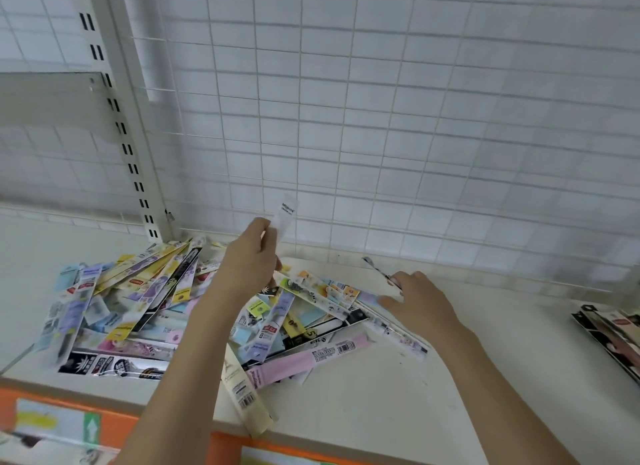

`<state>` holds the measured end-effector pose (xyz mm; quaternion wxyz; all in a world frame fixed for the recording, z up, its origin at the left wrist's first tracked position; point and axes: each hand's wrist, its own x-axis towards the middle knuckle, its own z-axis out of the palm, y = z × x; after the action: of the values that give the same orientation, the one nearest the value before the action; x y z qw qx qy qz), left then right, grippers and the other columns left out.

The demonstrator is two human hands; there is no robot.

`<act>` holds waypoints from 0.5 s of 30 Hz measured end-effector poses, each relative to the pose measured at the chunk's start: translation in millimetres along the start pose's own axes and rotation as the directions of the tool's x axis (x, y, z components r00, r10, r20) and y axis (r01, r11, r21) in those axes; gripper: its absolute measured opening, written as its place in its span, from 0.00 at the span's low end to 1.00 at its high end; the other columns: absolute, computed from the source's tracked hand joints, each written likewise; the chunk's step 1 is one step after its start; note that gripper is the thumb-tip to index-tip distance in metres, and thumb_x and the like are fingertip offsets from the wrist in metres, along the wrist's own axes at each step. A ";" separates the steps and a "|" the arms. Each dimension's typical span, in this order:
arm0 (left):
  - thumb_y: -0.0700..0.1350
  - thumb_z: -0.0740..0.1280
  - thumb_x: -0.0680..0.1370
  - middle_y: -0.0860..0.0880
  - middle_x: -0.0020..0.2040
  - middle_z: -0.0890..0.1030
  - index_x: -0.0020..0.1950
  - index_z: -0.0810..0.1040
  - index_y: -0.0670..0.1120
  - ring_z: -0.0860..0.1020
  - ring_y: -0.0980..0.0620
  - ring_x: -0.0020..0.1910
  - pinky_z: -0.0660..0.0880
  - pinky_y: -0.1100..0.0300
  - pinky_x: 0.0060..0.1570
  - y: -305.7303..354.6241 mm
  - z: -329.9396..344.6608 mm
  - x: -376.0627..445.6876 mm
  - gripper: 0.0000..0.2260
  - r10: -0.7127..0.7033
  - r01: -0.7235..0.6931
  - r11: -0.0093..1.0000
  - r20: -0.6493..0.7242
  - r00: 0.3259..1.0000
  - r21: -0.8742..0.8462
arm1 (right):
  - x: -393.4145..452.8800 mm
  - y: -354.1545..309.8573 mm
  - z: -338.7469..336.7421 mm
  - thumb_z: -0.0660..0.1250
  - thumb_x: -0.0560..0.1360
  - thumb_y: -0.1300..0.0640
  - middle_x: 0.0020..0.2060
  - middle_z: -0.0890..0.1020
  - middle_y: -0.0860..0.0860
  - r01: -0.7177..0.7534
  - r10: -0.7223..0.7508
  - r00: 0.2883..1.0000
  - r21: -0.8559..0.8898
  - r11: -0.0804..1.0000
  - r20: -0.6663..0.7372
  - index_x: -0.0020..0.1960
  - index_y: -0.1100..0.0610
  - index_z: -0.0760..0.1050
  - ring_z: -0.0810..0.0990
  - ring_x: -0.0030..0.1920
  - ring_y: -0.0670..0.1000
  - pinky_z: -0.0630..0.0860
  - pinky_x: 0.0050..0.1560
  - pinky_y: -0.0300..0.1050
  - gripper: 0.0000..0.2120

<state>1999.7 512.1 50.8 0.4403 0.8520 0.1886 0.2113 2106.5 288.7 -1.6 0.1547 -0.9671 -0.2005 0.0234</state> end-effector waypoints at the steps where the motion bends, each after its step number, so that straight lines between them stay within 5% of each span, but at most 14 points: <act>1: 0.48 0.54 0.82 0.46 0.36 0.77 0.53 0.69 0.45 0.74 0.51 0.27 0.68 0.66 0.22 -2.0 -0.7 -1.0 0.09 0.006 -0.005 0.998 -0.006 1.000 0.057 | 0.1 -0.1 2.6 0.61 0.76 0.43 0.51 0.71 0.54 0.001 0.000 1.000 -0.025 1.000 0.031 0.57 0.56 0.70 0.76 0.47 0.56 0.71 0.42 0.45 0.17; 6: 0.46 0.61 0.79 0.44 0.33 0.71 0.37 0.67 0.40 0.65 0.52 0.28 0.60 0.62 0.28 -14.1 -2.0 -3.1 0.14 -0.032 0.030 0.968 0.006 0.999 0.249 | -0.9 3.3 5.3 0.60 0.77 0.50 0.46 0.70 0.52 -0.034 0.035 0.996 -0.022 0.999 0.079 0.45 0.55 0.69 0.74 0.45 0.55 0.68 0.40 0.45 0.08; 9: 0.43 0.58 0.80 0.41 0.36 0.74 0.43 0.74 0.38 0.70 0.49 0.30 0.64 0.61 0.28 -13.6 0.2 -3.8 0.11 -0.075 0.071 0.989 0.031 0.997 0.130 | -4.6 8.8 -0.8 0.61 0.77 0.53 0.38 0.72 0.50 -0.052 0.052 0.996 -0.003 0.999 0.071 0.35 0.51 0.60 0.72 0.41 0.54 0.64 0.33 0.42 0.14; 15: 0.41 0.55 0.81 0.46 0.38 0.78 0.51 0.74 0.41 0.75 0.49 0.34 0.75 0.54 0.38 -4.1 8.7 -4.8 0.09 -0.091 0.098 0.977 0.045 0.995 -0.189 | -24.8 16.3 -17.7 0.57 0.78 0.56 0.31 0.70 0.50 -0.107 0.114 0.993 0.136 0.985 -0.043 0.38 0.53 0.61 0.68 0.31 0.51 0.61 0.29 0.43 0.11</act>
<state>1999.7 506.1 41.9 0.5330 0.7996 0.1995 0.1917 2091.8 259.6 9.8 0.2223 -0.9645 -0.1407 0.0210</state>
